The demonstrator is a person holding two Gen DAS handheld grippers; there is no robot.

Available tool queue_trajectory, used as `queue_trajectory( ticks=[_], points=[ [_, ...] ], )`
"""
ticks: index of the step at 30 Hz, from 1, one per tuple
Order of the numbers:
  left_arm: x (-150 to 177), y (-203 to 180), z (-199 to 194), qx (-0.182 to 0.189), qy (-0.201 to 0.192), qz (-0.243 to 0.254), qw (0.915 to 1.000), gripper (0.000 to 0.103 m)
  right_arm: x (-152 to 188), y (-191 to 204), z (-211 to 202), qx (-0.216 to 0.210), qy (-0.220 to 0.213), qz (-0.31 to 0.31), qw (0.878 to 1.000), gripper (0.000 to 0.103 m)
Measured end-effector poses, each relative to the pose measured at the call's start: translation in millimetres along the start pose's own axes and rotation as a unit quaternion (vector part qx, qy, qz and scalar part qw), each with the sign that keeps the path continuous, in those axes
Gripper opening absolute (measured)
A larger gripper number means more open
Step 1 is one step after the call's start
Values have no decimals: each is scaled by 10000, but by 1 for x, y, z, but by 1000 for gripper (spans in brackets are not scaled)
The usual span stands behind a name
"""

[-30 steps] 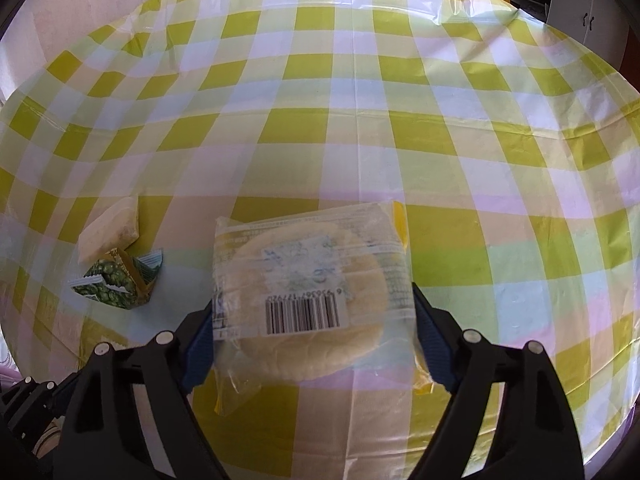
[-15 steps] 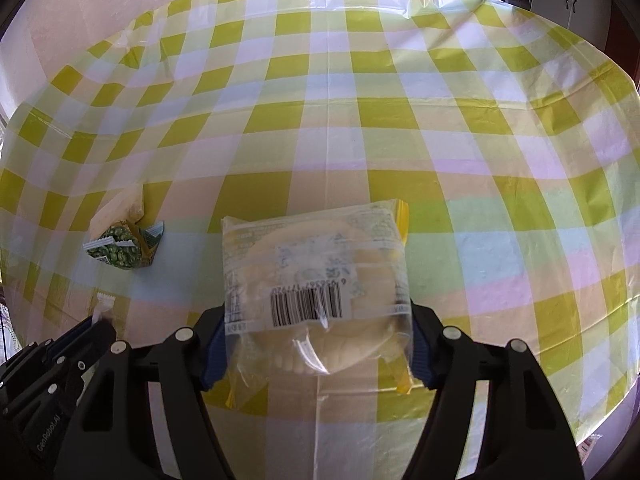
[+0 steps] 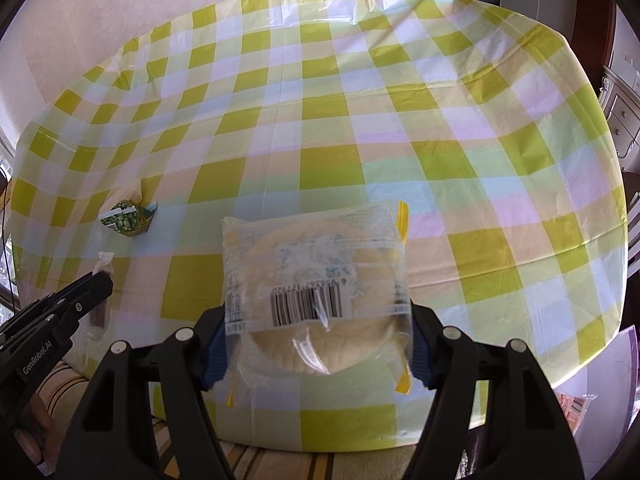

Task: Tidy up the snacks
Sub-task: 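Carry both snacks into the white box and open both tools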

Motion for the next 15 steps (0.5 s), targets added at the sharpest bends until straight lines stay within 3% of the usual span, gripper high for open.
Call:
queue_trajectory(
  ticks=[15],
  points=[
    [13, -66, -18, 610, 101, 489, 9969, 11, 18, -54, -42, 340, -47, 279, 9990, 70]
  ],
)
Point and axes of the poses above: each gripper's, at about its wrist camera, not at the fingertips, and z roughly the way its jaws point, y to its left, x to its underside, the point moved 5 cm from there along z, roughly the way its jaws point, and after that the axes turned 14 degrees about -y, right-handed, at the moved point
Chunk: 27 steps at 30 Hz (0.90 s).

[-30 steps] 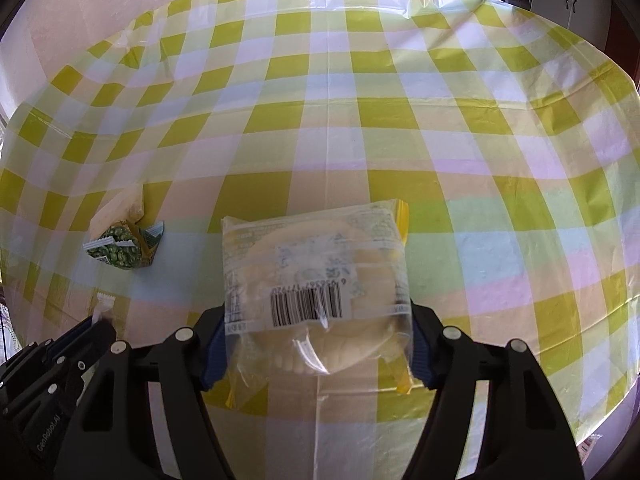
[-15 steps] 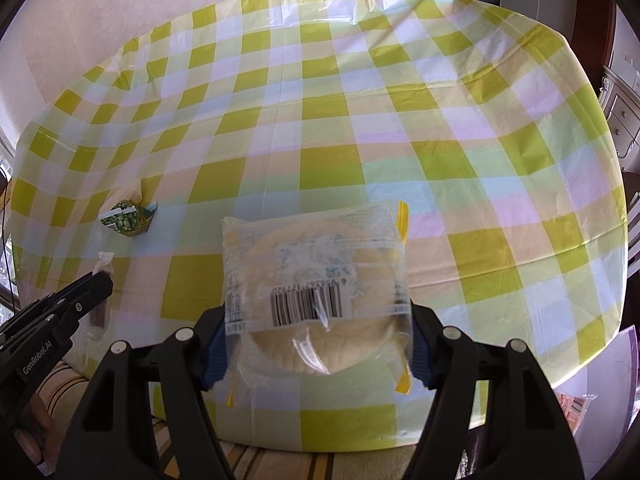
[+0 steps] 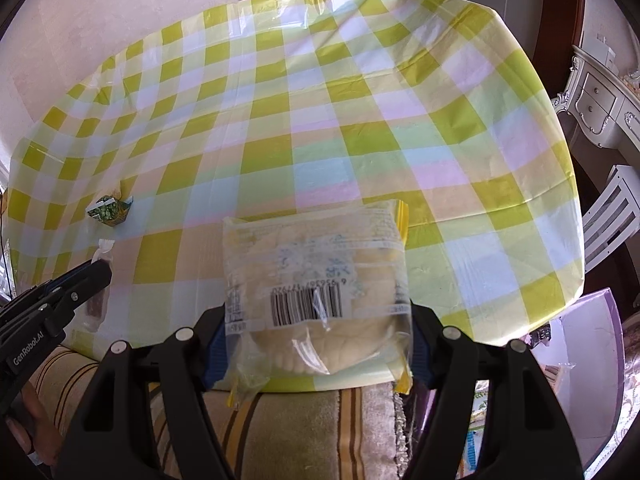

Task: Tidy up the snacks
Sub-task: 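Carry both snacks into the white box and open both tools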

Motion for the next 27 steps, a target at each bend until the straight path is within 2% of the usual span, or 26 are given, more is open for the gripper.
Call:
queue_trajectory(
  ticks=[12, 22, 27],
  points=[
    [17, -91, 4, 822, 287, 641, 9941, 11, 16, -62, -21, 468, -4, 267, 9985, 70],
    [41, -166, 8, 1455, 639, 1169, 9803, 11, 44, -130, -39, 966, 101, 644, 9932, 70],
    [57, -202, 12, 1777, 907, 1388, 9700, 11, 59, -167, -49, 1271, 170, 856, 9880, 70]
  ],
)
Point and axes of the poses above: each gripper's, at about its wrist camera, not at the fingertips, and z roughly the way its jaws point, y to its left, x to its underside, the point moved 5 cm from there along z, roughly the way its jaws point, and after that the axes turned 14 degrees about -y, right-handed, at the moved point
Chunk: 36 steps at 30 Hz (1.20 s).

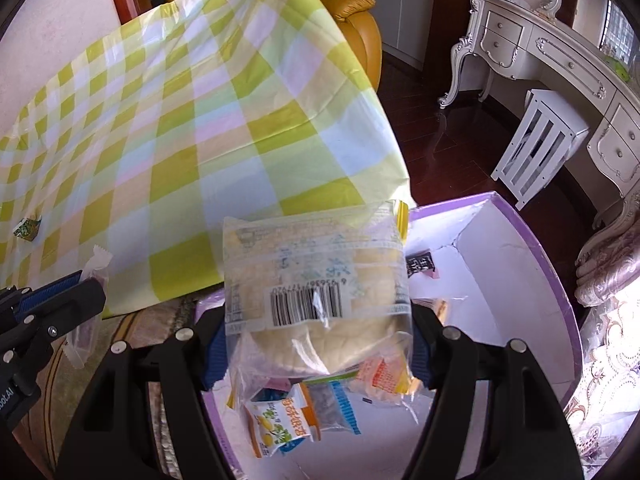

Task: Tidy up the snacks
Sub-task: 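Carry both snacks into the white box and open both tools, then move both open tools back over the last two snacks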

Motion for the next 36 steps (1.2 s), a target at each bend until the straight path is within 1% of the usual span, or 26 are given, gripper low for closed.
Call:
queue_trajectory(
  ticks=[9, 13, 14, 16, 17, 18, 20, 22, 24, 29, 36],
  points=[
    [7, -50, 23, 430, 311, 363, 9979, 12, 18, -65, -2, 621, 147, 329, 9974, 70],
    [12, -64, 30, 751, 498, 429, 9950, 12, 28, -85, -2, 888, 281, 450, 9946, 72],
    [13, -66, 32, 829, 550, 437, 9941, 15, 30, -89, -2, 955, 315, 493, 9937, 74],
    [14, -68, 34, 933, 607, 386, 9930, 27, 34, -97, -1, 1086, 385, 560, 9918, 77],
    [14, -68, 34, 957, 617, 356, 9929, 37, 36, -98, -1, 1120, 421, 578, 9911, 77],
    [14, -67, 34, 972, 603, 318, 9929, 48, 37, -99, 0, 1146, 459, 591, 9906, 77],
    [11, -65, 31, 994, 539, 252, 9933, 57, 38, -99, 1, 1193, 496, 597, 9898, 78],
    [10, -63, 28, 1011, 490, 207, 9935, 62, 36, -96, -1, 1250, 433, 547, 9897, 79],
    [9, -60, 25, 993, 438, 180, 9939, 68, 31, -90, -3, 1220, 392, 502, 9905, 81],
    [4, -45, 17, 846, 302, 59, 9959, 71, 19, -71, -7, 1107, 285, 361, 9928, 82],
    [-4, -14, 3, 583, 91, -190, 9981, 72, 6, -36, -9, 859, 207, 147, 9960, 82]
  ],
)
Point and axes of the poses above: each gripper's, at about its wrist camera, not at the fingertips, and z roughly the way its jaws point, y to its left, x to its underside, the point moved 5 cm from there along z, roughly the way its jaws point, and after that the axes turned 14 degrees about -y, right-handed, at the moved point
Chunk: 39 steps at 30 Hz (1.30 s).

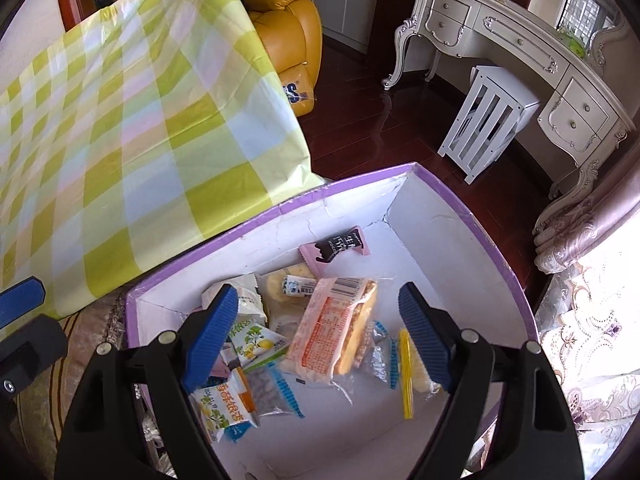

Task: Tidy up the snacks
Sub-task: 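Move both open tools back over the last two snacks, then grasp cracker bag with left tool while right tool grasps green pea bag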

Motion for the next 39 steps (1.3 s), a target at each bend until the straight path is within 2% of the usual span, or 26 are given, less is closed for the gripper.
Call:
queue_trajectory(
  ticks=[10, 17, 22, 32, 35, 36, 39],
  points=[
    [-1, 50, -27, -288, -240, -425, 9984, 72, -12, 51, -10, -331, -78, -293, 9990, 82],
    [2, 103, -53, -641, -443, -868, 9932, 72, -19, 92, -18, -649, -166, -472, 9966, 82],
    [3, 161, -86, -1172, -746, -1351, 9810, 72, -26, 138, -24, -1045, -257, -705, 9917, 82],
    [7, 285, -153, -2357, -1208, -2030, 9427, 72, -37, 254, -43, -1912, -459, -1350, 9711, 83],
    [13, 317, -164, -2612, -1129, -2026, 9370, 73, -36, 288, -48, -2141, -498, -1526, 9635, 87],
    [14, 326, -167, -2678, -1096, -1987, 9364, 76, -35, 299, -51, -2218, -508, -1582, 9608, 87],
    [17, 349, -169, -2795, -952, -1779, 9387, 82, -31, 333, -55, -2422, -529, -1777, 9524, 88]
  ],
)
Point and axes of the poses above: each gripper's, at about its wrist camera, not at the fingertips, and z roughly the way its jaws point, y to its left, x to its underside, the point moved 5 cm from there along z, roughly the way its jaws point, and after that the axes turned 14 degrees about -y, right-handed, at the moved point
